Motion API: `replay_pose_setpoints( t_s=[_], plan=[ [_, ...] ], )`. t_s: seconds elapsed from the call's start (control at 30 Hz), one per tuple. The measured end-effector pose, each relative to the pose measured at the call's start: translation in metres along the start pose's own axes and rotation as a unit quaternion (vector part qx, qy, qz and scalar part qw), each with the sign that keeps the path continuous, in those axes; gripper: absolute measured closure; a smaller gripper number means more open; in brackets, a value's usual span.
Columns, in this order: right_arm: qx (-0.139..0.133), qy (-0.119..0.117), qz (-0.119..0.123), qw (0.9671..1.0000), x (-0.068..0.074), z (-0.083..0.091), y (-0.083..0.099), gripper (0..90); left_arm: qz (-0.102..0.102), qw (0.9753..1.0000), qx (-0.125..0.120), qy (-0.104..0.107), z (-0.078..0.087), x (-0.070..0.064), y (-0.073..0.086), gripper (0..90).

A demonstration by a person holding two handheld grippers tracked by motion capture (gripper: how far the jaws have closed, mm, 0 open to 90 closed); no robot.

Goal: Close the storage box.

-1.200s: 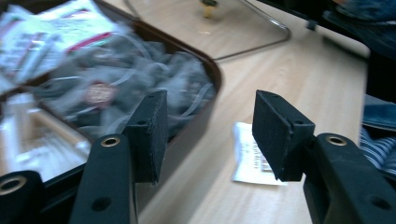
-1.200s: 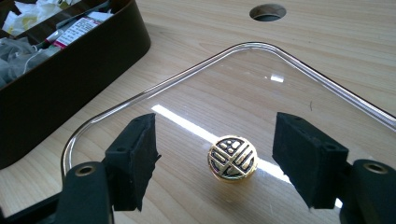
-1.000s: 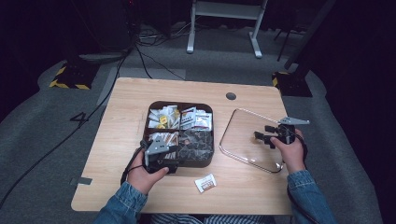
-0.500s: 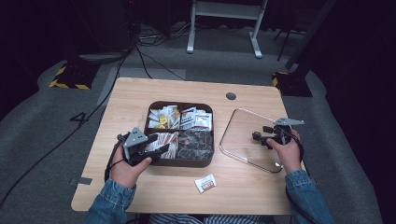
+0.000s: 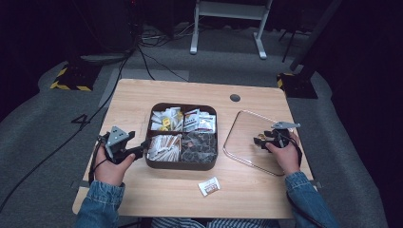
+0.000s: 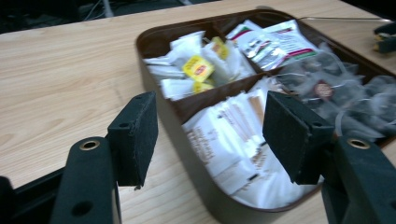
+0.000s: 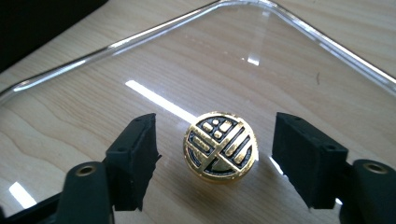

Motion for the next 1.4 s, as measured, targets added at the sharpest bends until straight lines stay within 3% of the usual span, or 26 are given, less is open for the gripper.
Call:
replay_pose_setpoints(
  t_s=[0.17, 0.37, 0.53, 0.8, 1.0, 1.4],
  plan=[
    [-0.002, 0.0, -0.002, 1.0, -0.002, -0.002, 0.001, 42.4, -0.003, 0.9996, 0.018, -0.02, -0.004, 0.011, 0.011, 35.4],
    [-0.004, 0.0, 0.007, 1.0, -0.001, -0.002, 0.001, 58.9, 0.011, 0.9987, 0.034, -0.037, -0.009, 0.023, 0.022, 35.2],
    [-0.001, 0.005, 0.003, 1.0, -0.001, -0.001, 0.0, 59.5, 0.014, 0.9975, 0.053, -0.045, -0.012, 0.028, 0.031, 35.2],
    [-0.004, 0.011, 0.001, 0.9999, -0.001, 0.002, -0.002, 59.6, 0.006, 0.9962, 0.062, -0.062, -0.012, 0.033, 0.034, 34.9],
    [-0.022, 0.001, -0.006, 0.9997, 0.001, 0.015, -0.011, 59.6, -0.001, 0.9945, 0.076, -0.072, -0.013, 0.036, 0.038, 34.7],
    [-0.038, -0.027, -0.003, 0.9989, 0.014, 0.041, -0.035, 59.5, 0.011, 0.994, 0.082, -0.071, -0.005, 0.033, 0.045, 34.5]
  ],
)
Point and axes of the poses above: each handheld gripper's, and its own axes: z roughly backward along the jaws, y roughly out of its underside, x roughly to its left, the point moved 6 cm from there along -z, roughly forward along the jaws, and after that the axes turned 9 degrees about -z, right-handed, at the moved point
